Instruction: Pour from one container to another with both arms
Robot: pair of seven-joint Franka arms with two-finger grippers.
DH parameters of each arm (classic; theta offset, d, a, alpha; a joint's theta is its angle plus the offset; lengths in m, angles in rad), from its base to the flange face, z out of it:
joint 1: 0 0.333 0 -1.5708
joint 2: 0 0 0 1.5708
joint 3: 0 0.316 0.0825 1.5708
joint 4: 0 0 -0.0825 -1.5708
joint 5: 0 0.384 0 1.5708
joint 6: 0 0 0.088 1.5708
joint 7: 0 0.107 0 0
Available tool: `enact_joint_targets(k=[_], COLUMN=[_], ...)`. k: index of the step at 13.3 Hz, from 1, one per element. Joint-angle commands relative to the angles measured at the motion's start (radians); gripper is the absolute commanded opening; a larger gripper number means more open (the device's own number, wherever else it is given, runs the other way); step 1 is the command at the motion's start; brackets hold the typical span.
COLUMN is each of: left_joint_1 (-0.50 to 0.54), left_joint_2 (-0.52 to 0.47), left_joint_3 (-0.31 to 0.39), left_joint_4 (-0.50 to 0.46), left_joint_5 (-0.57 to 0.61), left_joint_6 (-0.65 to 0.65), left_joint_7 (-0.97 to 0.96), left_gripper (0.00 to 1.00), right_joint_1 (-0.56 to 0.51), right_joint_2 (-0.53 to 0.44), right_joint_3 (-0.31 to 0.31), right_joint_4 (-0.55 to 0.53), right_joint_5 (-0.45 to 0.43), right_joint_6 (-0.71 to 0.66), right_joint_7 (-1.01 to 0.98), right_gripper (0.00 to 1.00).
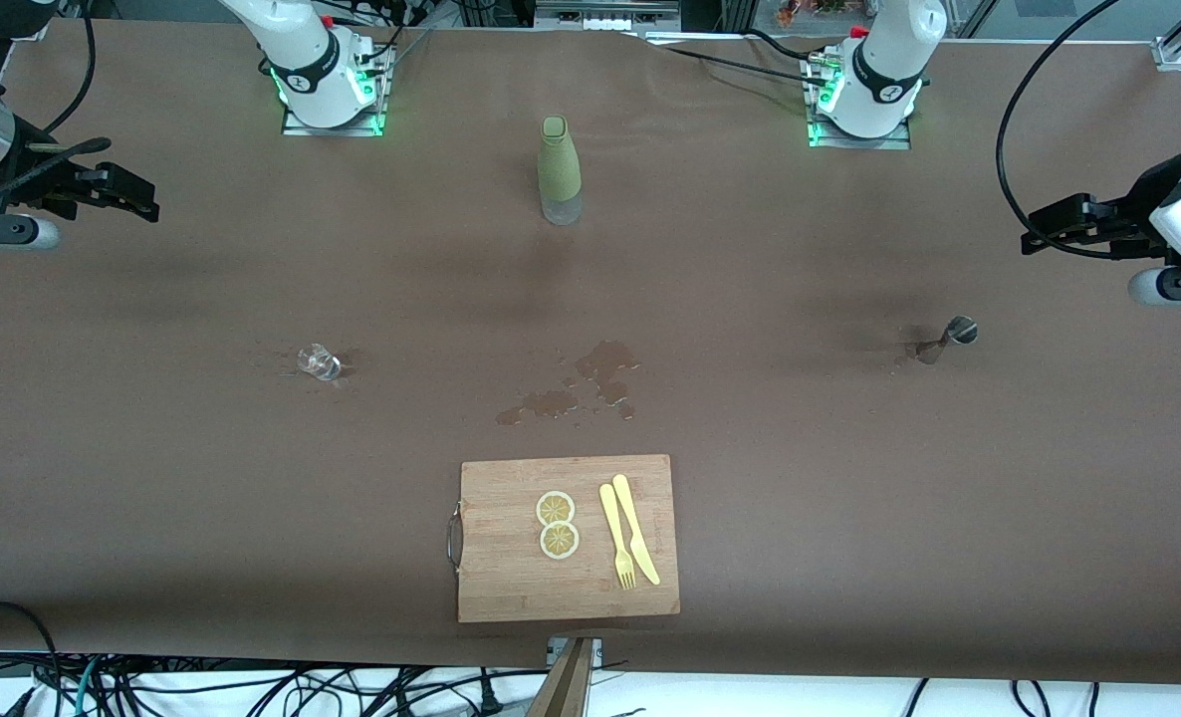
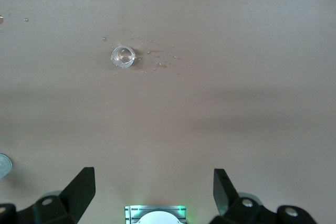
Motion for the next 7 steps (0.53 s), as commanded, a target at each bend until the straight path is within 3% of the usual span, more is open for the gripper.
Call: enact_joint_targets(k=[1,7], left_joint_1=[0.003,0.004], left_joint_2=[0.003,0.006], left_joint_3=[-0.003,-0.003], left_joint_4=[0.007,0.007], left_joint_5=[0.022,0.020], left_joint_6=[0.004,0.004], left_joint_7=[0.023,0.023], left_gripper=[1.00,1.00], right_joint_1=[-0.006,-0.006], right_joint_2=[0.003,0.020], right_joint_3=[0.002,0.003], right_joint_4=[0.021,0.038], right_joint_5=[0.017,0.016], right_joint_6=[-0.015,-0.026], right_joint_7=[0.003,-0.012], right_gripper=[1.00,1.00])
